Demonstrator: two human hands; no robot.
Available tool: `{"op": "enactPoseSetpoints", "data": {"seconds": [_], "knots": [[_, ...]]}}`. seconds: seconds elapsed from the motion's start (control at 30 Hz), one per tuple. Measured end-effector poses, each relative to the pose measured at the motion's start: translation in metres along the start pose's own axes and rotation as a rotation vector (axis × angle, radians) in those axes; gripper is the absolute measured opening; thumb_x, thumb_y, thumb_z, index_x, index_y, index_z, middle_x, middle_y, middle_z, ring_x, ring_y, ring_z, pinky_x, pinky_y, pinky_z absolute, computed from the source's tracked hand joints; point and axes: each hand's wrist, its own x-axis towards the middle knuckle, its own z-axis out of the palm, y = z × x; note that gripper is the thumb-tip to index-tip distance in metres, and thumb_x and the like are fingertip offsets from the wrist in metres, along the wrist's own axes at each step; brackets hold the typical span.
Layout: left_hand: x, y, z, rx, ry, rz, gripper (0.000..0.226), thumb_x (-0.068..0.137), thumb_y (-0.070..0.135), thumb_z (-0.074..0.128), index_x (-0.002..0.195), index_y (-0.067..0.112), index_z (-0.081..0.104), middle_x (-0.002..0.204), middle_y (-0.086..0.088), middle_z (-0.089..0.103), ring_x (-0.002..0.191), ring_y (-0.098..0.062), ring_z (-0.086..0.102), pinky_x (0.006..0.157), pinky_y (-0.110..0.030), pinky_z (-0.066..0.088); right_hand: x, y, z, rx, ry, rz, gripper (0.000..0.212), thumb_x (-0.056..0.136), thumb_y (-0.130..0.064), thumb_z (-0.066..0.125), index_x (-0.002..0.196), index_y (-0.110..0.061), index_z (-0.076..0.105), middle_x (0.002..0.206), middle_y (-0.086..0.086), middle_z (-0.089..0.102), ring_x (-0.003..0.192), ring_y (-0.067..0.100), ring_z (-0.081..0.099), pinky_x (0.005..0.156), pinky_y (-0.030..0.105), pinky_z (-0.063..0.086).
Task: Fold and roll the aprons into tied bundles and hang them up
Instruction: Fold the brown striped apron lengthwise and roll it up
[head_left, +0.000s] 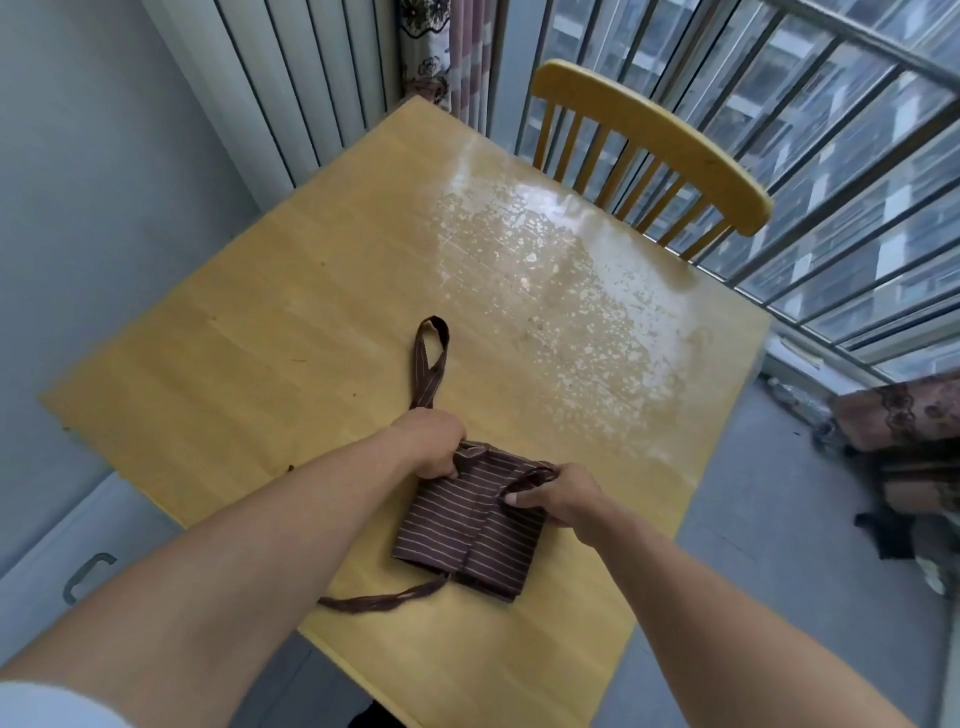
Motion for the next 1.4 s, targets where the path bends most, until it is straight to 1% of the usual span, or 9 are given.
{"op": "enactPoseSetpoints", "data": {"seconds": [0.23, 0.43, 0.6, 0.73, 0.87, 0.97, 1.13, 1.27, 1.4], "knots": [[-0.025, -0.032, 0.007, -0.274, 0.082, 0.006, 0.017, 0.096, 0.031, 0.066, 0.107, 0.028, 0.054, 0.110, 0.000, 0.068, 0.098, -0.020, 0.063, 0.084, -0.038, 0.053, -0.014, -0.025, -0.004, -0.118, -0.008, -0.272, 0.015, 0.086, -0.012, 0.080, 0.095, -0.012, 0.068, 0.096, 0.005, 0.071, 0.088, 0.019, 0.065, 0.066, 0.028, 0.051], [-0.053, -0.043, -0.039, -0.348, 0.620, 0.010, 0.022, 0.086, 0.018, 0.061, 0.102, 0.024, 0.047, 0.102, -0.004, 0.062, 0.093, -0.029, 0.058, 0.075, -0.041, 0.049, -0.049, -0.092, -0.033, -0.158, 0.321, -0.755, 0.022, 0.082, 0.000, 0.061, 0.078, -0.021, 0.058, 0.068, -0.005, 0.065, 0.063, 0.015, 0.059, 0.049, 0.028, 0.039], [-0.073, -0.032, -0.039, 0.012, 0.817, 0.223, 0.029, 0.072, 0.007, 0.072, 0.088, 0.022, 0.053, 0.090, 0.008, 0.057, 0.090, -0.016, 0.051, 0.081, -0.023, 0.028, -0.064, -0.093, -0.054, -0.349, 0.413, -1.089, 0.038, 0.072, 0.011, 0.056, 0.094, -0.019, 0.067, 0.093, 0.002, 0.071, 0.084, 0.024, 0.063, 0.070, 0.037, 0.051], [-0.084, -0.001, 0.029, -0.047, 0.705, 0.245, 0.043, 0.068, -0.007, 0.059, 0.090, 0.024, 0.040, 0.090, 0.001, 0.052, 0.088, -0.024, 0.053, 0.078, -0.026, 0.034, -0.051, -0.014, -0.038, -0.474, 0.304, -1.069, 0.035, 0.066, 0.001, 0.055, 0.093, -0.020, 0.063, 0.098, 0.002, 0.067, 0.089, 0.026, 0.063, 0.073, 0.040, 0.052], [-0.085, 0.027, 0.100, -0.011, 0.407, 0.118, 0.080, 0.088, 0.008, 0.060, 0.158, 0.023, 0.024, 0.120, 0.001, 0.051, 0.107, -0.022, 0.050, 0.096, -0.032, 0.043, -0.038, 0.070, -0.016, -0.685, 0.159, -1.124, 0.045, 0.072, 0.004, 0.064, 0.085, -0.033, 0.042, 0.117, 0.003, 0.071, 0.125, 0.028, 0.059, 0.096, 0.039, 0.053], [-0.083, 0.036, 0.118, 0.073, 0.451, 0.150, 0.055, 0.087, 0.014, 0.060, 0.142, 0.020, 0.057, 0.128, 0.002, 0.051, 0.115, -0.017, 0.045, 0.103, -0.030, 0.039, -0.031, 0.099, -0.009, -0.808, 0.154, -1.089, 0.040, 0.081, -0.004, 0.066, 0.093, -0.035, 0.044, 0.142, -0.002, 0.062, 0.143, 0.018, 0.044, 0.115, 0.036, 0.040], [-0.077, 0.020, 0.112, -0.196, 0.338, 0.036, 0.034, 0.082, 0.021, 0.068, 0.115, 0.026, 0.065, 0.142, 0.007, 0.051, 0.136, -0.015, 0.041, 0.119, -0.039, 0.032, -0.026, 0.089, -0.016, -0.565, 0.060, -0.865, 0.024, 0.090, -0.014, 0.055, 0.099, -0.035, 0.048, 0.122, -0.005, 0.069, 0.110, 0.015, 0.063, 0.083, 0.034, 0.049], [-0.066, 0.017, 0.098, -0.535, 0.354, -0.199, 0.029, 0.086, 0.053, 0.071, 0.108, 0.036, 0.063, 0.110, 0.008, 0.066, 0.104, -0.018, 0.062, 0.088, -0.035, 0.053, -0.017, 0.065, -0.023, -0.472, 0.056, -0.777, 0.011, 0.101, -0.017, 0.052, 0.099, -0.024, 0.044, 0.091, 0.000, 0.064, 0.080, 0.024, 0.057, 0.063, 0.036, 0.035], [-0.051, 0.014, 0.088, -0.592, 0.403, -0.352, 0.054, 0.084, 0.075, 0.059, 0.121, 0.035, 0.059, 0.112, 0.009, 0.070, 0.103, -0.020, 0.066, 0.084, -0.036, 0.054, -0.003, 0.043, -0.021, -0.328, 0.127, -0.591, 0.012, 0.101, -0.025, 0.056, 0.100, -0.014, 0.052, 0.092, 0.001, 0.065, 0.085, 0.023, 0.060, 0.064, 0.029, 0.040]]}}
